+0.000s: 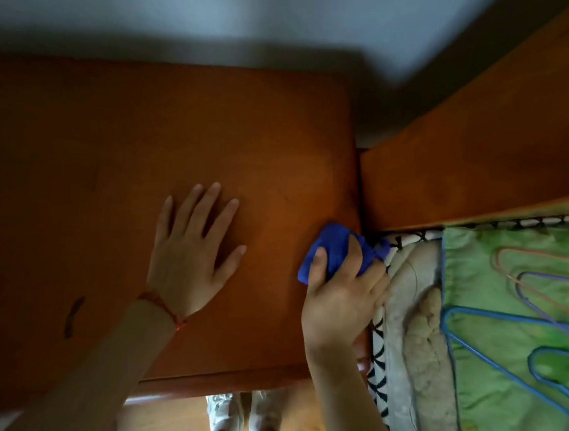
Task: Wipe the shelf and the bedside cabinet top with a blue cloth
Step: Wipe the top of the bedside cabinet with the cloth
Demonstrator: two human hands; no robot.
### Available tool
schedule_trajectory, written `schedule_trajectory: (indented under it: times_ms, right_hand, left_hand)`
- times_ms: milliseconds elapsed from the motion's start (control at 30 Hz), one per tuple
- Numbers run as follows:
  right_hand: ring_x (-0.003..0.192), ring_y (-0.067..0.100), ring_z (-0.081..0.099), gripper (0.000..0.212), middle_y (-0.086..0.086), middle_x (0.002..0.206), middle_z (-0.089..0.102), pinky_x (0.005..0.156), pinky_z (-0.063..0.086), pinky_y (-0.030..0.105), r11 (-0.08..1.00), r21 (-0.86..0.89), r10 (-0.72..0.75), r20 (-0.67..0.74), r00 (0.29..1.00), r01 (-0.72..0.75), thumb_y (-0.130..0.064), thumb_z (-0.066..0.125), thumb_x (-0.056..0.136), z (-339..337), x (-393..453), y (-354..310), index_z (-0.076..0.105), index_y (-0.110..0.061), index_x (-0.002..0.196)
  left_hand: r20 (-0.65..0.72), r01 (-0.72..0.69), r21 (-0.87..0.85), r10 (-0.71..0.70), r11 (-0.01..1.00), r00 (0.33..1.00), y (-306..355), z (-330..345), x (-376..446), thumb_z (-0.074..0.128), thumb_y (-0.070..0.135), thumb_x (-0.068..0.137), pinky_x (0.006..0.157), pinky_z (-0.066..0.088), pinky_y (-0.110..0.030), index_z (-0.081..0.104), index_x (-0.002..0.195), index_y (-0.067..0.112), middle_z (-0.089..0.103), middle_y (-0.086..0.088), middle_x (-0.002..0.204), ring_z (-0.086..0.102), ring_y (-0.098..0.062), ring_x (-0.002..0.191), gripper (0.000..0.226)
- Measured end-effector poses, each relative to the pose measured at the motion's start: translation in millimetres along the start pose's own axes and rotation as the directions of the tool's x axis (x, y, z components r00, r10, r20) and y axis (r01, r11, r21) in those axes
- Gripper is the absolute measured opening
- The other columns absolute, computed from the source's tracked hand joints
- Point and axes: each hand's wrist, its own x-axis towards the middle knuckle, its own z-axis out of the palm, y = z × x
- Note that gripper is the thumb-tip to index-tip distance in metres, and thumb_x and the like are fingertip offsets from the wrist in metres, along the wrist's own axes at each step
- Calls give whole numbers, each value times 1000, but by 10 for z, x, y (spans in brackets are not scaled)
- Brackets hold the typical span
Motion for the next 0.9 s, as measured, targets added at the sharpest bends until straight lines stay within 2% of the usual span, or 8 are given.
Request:
schedule_trajectory:
  times_ms: [100,200,333,433,533,700,800,900]
  right_hand:
    - [77,32,54,46,20,89,58,66,45,39,999,-26,17,-39,999,-18,-44,43,89,163,364,-260,59,-5,108]
    - [83,31,52,48,20,94,58,73,43,40,999,15,45,-20,999,-45,-45,45,89,185,384,-329,57,-6,113]
    - [84,31,51,51,22,95,58,71,46,41,999,4,-38,27,999,37,-46,38,91,110,248,-212,58,-5,113]
    - [82,33,55,46,21,95,60,69,47,40,990,-56,-128,-9,992,128,-43,39,92,266,655,-378,59,-6,110]
    - [86,34,57,44,21,98,60,72,49,40,989,-80,-123,-26,992,121,-42,39,93,360,937,-553,58,-7,112]
    - [89,37,57,47,23,101,59,74,49,42,983,-85,-162,34,986,165,-43,35,94,232,693,-397,56,-6,115]
    - [84,35,57,44,22,95,60,69,49,39,968,-90,-234,0,972,233,-41,38,93,364,1032,-552,59,-6,110]
    - [82,35,56,44,24,94,59,69,49,40,978,-34,-207,-37,978,206,-40,39,92,527,1450,-806,59,-5,109]
  left_hand:
    - [7,1,5,-1,1000,1000,-18,11,-1,36,46,90,109,14,-54,44,136,10,38,-20,143,27,-34,134,59]
    - [-16,-3,-3,3,1000,1000,-23,18,-6,35,47,91,110,13,-52,44,136,11,38,-19,143,27,-32,134,58]
    - [-29,-2,-22,2,1000,1000,-23,13,9,29,50,94,110,14,-52,43,135,13,39,-18,142,28,-32,134,57]
    - [-33,-6,-34,5,999,999,-24,16,2,33,49,93,110,16,-54,42,135,14,40,-18,142,29,-32,134,55]
    - [-33,0,-30,-1,1000,999,-21,19,10,31,49,94,110,16,-54,41,135,14,40,-17,142,29,-32,134,55]
    - [-10,10,-59,-11,998,1000,-27,-24,38,28,52,95,110,16,-52,41,134,16,41,-15,142,30,-31,133,55]
    - [-46,5,-61,-8,998,999,-115,-104,150,32,51,93,111,15,-51,45,132,14,42,-14,141,32,-30,132,55]
    - [-29,73,-6,-73,997,997,-300,-152,371,28,55,93,112,8,-47,45,133,13,40,-15,142,28,-30,133,60]
